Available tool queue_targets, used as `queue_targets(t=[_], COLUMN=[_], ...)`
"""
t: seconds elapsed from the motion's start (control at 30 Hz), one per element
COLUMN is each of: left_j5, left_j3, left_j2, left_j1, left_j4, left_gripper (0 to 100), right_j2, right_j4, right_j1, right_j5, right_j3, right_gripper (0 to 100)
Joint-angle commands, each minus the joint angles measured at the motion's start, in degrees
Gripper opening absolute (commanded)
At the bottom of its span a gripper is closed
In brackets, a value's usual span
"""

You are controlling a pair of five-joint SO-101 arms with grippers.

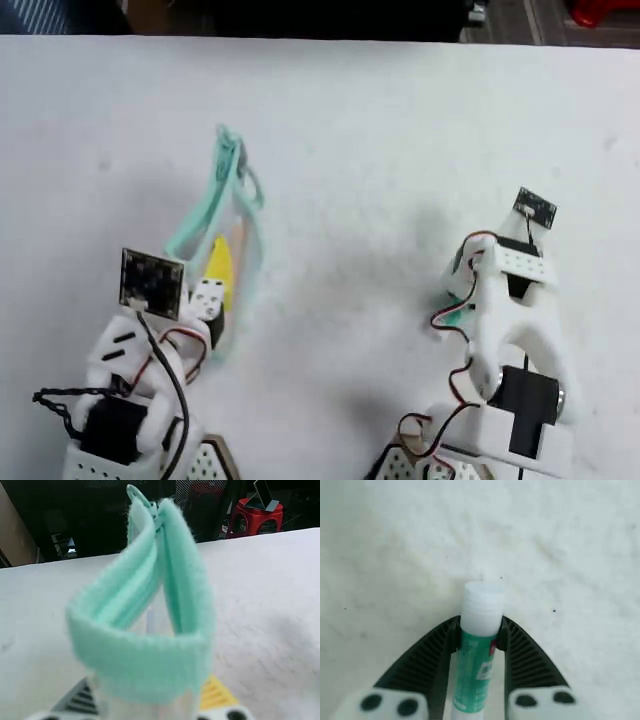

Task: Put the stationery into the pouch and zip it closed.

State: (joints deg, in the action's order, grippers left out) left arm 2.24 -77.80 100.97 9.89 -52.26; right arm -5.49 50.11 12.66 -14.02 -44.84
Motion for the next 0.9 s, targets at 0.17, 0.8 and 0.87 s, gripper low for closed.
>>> queue_targets(t=[0.17, 0.8, 0.87], left_j5=[0.0, -0.26, -0.35], left_j3=[0.35, 6.86, 6.86], left_j2=[-0.4, -0.4, -0.4], left_j1=[4.35, 4.79, 4.79], left_j4=[-2.02, -10.99, -10.99], left_gripper=[20, 25, 25], right_j2=[-2.77, -50.15, -50.95], right_j4=[7.69, 12.62, 11.03], right_j1=[-3.38, -39.78, -43.56], right_j5=[6.86, 15.47, 15.56], right_j3=[14.42, 43.43, 43.43], right_gripper=[1.6, 1.6, 1.6])
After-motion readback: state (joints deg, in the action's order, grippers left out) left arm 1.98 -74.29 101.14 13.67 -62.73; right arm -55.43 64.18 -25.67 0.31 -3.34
